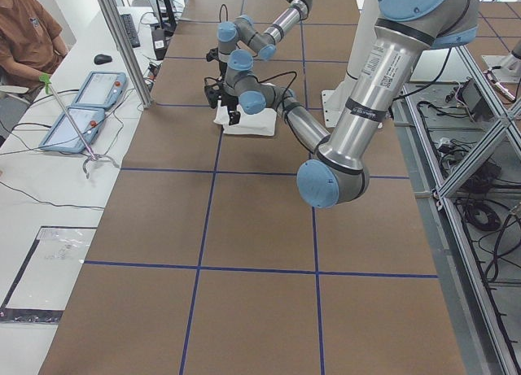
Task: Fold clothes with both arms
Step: 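Press the bundle's far corner with the right gripper while the left gripper holds back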
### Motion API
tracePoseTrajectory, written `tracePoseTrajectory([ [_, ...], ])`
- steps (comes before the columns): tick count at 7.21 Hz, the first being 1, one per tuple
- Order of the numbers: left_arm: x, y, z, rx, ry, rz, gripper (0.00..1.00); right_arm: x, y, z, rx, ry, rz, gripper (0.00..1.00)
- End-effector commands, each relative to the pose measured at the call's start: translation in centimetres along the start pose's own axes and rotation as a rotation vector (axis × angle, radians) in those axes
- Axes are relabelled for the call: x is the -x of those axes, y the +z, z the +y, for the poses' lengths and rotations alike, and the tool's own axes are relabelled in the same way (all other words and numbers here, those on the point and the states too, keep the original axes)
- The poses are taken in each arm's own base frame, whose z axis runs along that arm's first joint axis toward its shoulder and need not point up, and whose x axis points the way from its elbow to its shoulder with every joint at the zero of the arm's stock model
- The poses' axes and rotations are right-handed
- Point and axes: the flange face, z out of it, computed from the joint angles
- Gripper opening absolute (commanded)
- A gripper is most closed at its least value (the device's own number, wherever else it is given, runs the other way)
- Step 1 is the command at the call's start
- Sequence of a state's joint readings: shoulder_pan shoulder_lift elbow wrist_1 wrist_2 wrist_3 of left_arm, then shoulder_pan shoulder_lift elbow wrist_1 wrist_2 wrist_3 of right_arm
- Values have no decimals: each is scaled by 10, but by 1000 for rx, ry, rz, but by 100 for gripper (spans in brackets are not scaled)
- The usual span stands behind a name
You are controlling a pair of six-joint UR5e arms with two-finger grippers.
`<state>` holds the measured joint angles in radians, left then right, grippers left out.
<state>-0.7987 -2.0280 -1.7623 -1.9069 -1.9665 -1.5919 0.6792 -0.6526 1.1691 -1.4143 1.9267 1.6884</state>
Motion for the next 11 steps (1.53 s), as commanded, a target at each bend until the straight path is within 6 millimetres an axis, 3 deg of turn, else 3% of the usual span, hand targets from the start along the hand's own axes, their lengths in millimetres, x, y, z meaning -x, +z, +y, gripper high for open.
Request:
tracePoseTrajectory([
  [1,0,0,1,1,-1,0,100,0,0,-1,0,1,1,4],
  [5,0,1,1,2,1,-1,100,-7,-6,-20,-2,31,52,0],
  [7,-1,1,1,2,0,1,100,-16,6,-16,-3,57,142,0],
  [8,0,1,1,2,-1,-1,100,-25,19,-4,-4,63,215,0],
  [11,-1,1,1,2,1,2,100,-29,6,2,-10,69,236,0],
])
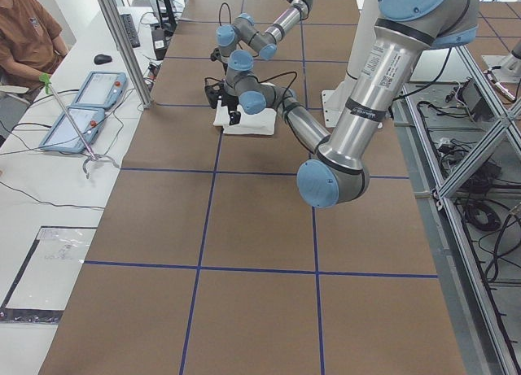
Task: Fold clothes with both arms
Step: 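Lift the right gripper away from the bundle's corner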
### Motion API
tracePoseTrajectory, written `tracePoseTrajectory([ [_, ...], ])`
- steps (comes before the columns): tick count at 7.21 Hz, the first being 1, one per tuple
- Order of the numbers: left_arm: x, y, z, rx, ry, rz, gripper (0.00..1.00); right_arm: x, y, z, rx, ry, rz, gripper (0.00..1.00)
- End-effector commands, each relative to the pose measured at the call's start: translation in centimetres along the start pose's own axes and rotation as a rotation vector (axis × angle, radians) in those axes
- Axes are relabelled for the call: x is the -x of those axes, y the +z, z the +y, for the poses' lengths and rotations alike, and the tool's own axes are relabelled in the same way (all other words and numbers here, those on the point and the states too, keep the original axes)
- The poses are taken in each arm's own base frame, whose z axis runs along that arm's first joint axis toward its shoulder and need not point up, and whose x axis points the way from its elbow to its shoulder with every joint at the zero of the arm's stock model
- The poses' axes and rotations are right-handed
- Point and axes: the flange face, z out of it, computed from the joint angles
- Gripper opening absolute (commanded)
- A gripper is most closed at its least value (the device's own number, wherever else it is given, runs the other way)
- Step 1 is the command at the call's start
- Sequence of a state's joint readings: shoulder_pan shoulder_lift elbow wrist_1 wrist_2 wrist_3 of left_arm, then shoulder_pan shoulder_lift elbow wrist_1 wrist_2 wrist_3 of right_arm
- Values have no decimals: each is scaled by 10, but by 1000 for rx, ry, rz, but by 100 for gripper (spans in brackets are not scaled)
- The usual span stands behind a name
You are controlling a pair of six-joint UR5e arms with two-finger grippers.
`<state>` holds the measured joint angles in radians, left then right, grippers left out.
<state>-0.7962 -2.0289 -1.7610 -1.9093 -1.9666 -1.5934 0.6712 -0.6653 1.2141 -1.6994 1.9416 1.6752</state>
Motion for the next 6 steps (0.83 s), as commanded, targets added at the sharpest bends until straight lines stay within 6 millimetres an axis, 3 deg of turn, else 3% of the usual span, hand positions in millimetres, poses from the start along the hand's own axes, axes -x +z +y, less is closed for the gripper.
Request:
tracePoseTrajectory([
  [1,0,0,0,0,0,1,100,1,-16,-9,-6,9,-21,0],
  [3,0,0,0,0,0,1,100,3,-31,-28,-18,28,-43,0],
  [5,0,0,0,0,-2,2,100,6,-29,-37,-24,27,-73,0],
  [6,0,0,0,0,-2,4,100,4,-26,-38,-25,20,-68,44],
])
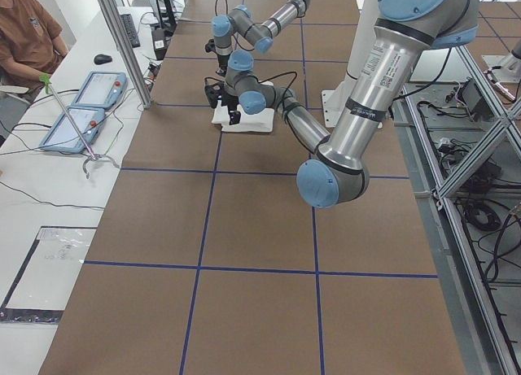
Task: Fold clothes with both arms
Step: 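Lift the right gripper away from the bundle's corner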
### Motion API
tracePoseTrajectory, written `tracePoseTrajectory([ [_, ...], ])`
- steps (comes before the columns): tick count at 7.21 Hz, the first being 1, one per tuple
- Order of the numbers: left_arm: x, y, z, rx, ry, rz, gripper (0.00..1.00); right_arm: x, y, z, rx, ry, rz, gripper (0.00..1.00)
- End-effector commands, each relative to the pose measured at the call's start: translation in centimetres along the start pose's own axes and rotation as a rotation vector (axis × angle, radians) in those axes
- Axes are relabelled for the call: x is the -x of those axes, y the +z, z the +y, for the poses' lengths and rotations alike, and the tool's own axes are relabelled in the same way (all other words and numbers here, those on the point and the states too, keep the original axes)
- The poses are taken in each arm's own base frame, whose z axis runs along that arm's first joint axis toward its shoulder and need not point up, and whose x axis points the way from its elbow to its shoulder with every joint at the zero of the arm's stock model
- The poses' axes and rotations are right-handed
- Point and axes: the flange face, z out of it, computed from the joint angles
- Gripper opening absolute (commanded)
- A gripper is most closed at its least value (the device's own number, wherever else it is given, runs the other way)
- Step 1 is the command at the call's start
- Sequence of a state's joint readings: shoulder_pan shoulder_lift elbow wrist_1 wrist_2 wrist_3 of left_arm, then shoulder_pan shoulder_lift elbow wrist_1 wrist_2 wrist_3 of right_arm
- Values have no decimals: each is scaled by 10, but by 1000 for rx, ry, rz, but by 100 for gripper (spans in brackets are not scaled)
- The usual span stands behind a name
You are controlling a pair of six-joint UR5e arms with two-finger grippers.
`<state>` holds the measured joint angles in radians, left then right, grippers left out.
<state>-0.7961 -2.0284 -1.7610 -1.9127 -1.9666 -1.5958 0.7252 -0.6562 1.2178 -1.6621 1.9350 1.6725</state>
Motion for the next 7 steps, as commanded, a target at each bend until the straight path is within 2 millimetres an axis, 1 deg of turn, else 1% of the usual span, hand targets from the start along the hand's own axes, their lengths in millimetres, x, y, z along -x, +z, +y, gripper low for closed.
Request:
tracePoseTrajectory([
  [1,0,0,0,0,-1,1,100,-2,8,-1,-14,-85,3,99],
  [2,0,0,0,0,0,3,100,-5,10,-8,-19,-97,7,100],
  [3,0,0,0,0,0,3,100,-6,5,-20,-25,-89,3,100],
  [4,1,0,-1,-1,4,3,100,-6,-2,-33,-31,-104,-7,100],
  [5,1,-3,-5,-6,9,5,100,-5,-20,-54,-37,-153,-77,100],
  [6,1,-9,-11,-16,21,12,100,-22,-20,-83,-51,-178,-95,100],
  [7,6,-19,-20,-32,76,12,100,-56,-23,-126,-60,-258,-99,100],
])
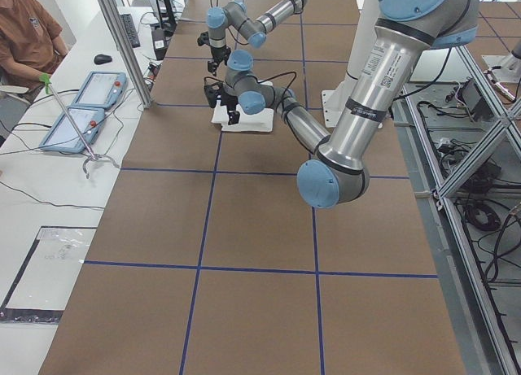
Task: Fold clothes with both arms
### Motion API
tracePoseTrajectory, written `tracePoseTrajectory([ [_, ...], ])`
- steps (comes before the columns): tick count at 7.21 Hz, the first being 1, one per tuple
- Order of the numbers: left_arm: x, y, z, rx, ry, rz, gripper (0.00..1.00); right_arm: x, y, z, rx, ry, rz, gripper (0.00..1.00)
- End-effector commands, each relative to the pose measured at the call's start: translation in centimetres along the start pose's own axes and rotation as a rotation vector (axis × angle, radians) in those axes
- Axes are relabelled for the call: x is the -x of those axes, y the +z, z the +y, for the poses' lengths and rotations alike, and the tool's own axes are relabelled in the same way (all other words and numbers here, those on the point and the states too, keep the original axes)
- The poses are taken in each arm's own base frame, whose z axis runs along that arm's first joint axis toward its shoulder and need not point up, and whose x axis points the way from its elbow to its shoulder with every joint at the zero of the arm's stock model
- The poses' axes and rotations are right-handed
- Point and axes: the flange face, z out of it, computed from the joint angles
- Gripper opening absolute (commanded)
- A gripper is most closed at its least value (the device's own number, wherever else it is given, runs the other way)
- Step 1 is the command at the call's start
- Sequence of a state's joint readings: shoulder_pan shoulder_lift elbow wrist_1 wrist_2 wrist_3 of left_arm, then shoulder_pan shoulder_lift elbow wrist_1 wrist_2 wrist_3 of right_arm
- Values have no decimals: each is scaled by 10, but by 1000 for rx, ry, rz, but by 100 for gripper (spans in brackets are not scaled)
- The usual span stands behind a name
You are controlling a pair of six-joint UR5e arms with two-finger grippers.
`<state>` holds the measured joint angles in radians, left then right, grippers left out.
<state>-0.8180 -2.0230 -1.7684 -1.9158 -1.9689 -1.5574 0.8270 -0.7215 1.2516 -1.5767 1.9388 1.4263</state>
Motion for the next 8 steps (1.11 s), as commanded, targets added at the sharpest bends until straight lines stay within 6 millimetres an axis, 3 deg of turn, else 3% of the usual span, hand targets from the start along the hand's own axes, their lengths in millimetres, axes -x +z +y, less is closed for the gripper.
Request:
tracePoseTrajectory([
  [1,37,-26,-23,-38,114,-15,100,-105,-14,-74,-11,-143,-31,100],
  [2,76,-51,-46,-18,176,-28,100,-170,-30,-109,-22,-253,-49,100],
  [4,157,-104,-115,-47,383,-76,100,-304,-60,-189,24,-401,-94,100],
  [6,232,-137,-159,-89,534,-166,100,-415,-47,-220,30,-539,-56,100],
  [8,315,-178,-187,-85,718,-274,100,-521,-45,-238,37,-622,-42,100],
])
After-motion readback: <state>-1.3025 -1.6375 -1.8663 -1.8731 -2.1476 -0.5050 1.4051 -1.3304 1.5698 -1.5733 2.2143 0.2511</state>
